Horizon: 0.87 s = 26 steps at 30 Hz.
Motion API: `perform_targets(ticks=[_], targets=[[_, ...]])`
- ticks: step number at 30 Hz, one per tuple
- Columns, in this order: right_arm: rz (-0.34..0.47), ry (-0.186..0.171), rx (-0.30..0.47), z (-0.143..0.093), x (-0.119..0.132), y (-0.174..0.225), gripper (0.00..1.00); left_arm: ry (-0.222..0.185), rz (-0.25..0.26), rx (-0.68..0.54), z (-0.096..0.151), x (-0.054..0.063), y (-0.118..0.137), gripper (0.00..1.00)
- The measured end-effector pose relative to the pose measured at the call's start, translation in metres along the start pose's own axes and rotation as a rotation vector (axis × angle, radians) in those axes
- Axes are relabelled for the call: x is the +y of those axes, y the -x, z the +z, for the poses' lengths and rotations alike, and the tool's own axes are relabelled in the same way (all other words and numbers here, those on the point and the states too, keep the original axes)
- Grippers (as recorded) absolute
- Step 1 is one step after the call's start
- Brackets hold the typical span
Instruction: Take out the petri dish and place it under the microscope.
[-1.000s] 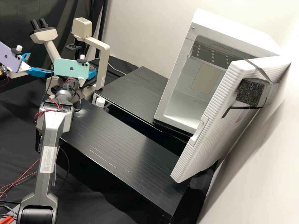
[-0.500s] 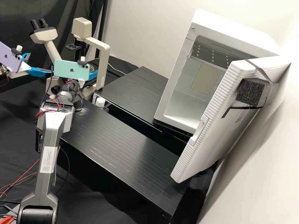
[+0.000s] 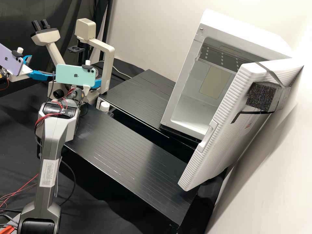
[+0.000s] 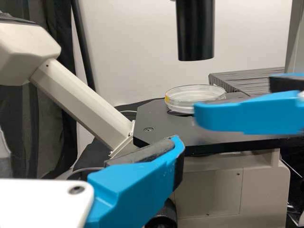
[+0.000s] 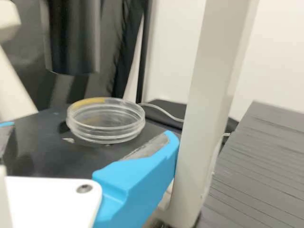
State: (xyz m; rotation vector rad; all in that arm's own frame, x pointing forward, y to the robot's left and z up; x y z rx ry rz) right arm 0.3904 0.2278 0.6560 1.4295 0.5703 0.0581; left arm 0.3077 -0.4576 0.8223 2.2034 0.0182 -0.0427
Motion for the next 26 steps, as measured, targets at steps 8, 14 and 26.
perform_targets(ticks=[8, 14, 26], targets=[[0.194, 0.026, 0.060, 0.005, 0.012, 0.074, 1.00, 0.000, 0.000, 0.000, 0.000, 0.000, 0.000, 1.00], [0.270, 0.027, 0.063, 0.015, 0.014, 0.119, 1.00, 0.000, 0.000, 0.000, 0.000, 0.000, 0.000, 1.00], [0.252, -0.086, -0.083, 0.046, 0.015, 0.173, 1.00, 0.000, 0.000, 0.000, 0.000, 0.000, 0.000, 1.00]])
